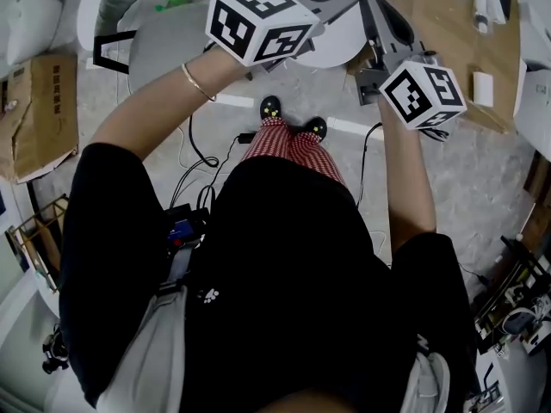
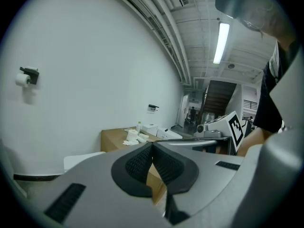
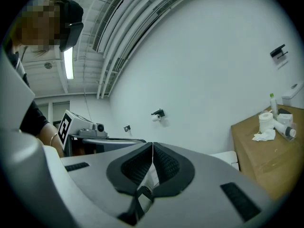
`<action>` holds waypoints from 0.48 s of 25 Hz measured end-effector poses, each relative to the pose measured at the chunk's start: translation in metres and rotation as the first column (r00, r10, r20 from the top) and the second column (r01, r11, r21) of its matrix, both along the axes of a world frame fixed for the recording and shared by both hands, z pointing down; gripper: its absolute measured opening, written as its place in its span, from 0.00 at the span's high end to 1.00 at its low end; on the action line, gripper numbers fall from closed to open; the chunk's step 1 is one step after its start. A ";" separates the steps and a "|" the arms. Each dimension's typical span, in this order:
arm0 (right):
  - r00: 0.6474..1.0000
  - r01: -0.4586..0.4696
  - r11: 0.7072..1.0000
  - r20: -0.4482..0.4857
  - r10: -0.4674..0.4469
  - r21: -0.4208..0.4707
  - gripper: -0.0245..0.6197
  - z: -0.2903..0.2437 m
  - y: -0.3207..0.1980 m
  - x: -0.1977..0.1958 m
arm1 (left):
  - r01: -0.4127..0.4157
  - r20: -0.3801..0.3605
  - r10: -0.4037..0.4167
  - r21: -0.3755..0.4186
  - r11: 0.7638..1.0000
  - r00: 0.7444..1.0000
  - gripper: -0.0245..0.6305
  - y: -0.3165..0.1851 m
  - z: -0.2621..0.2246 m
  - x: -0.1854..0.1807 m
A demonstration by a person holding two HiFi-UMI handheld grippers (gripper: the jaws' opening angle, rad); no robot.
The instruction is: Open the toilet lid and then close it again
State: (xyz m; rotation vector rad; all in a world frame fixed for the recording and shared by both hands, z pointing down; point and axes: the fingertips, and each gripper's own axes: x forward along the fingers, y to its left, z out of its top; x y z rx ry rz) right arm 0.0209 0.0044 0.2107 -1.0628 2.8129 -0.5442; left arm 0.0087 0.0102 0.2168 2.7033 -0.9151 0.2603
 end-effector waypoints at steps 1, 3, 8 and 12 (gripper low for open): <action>1.000 0.006 1.000 0.000 -0.006 0.007 0.93 -0.003 0.000 -0.001 | -0.001 0.001 0.001 0.003 1.000 1.000 0.96 0.000 -0.003 -0.001; 1.000 0.009 1.000 0.002 -0.009 0.022 0.93 -0.010 0.001 -0.001 | -0.007 0.009 0.007 0.009 1.000 1.000 0.96 0.001 -0.008 -0.001; 1.000 0.005 0.999 0.021 -0.006 0.040 0.93 -0.024 -0.002 -0.002 | -0.007 0.024 0.006 0.034 0.999 1.000 0.96 0.003 -0.021 -0.007; 1.000 0.014 0.998 0.016 -0.015 0.063 0.93 -0.033 -0.007 -0.006 | 0.019 0.002 -0.019 0.042 0.999 1.000 0.96 -0.002 -0.031 -0.015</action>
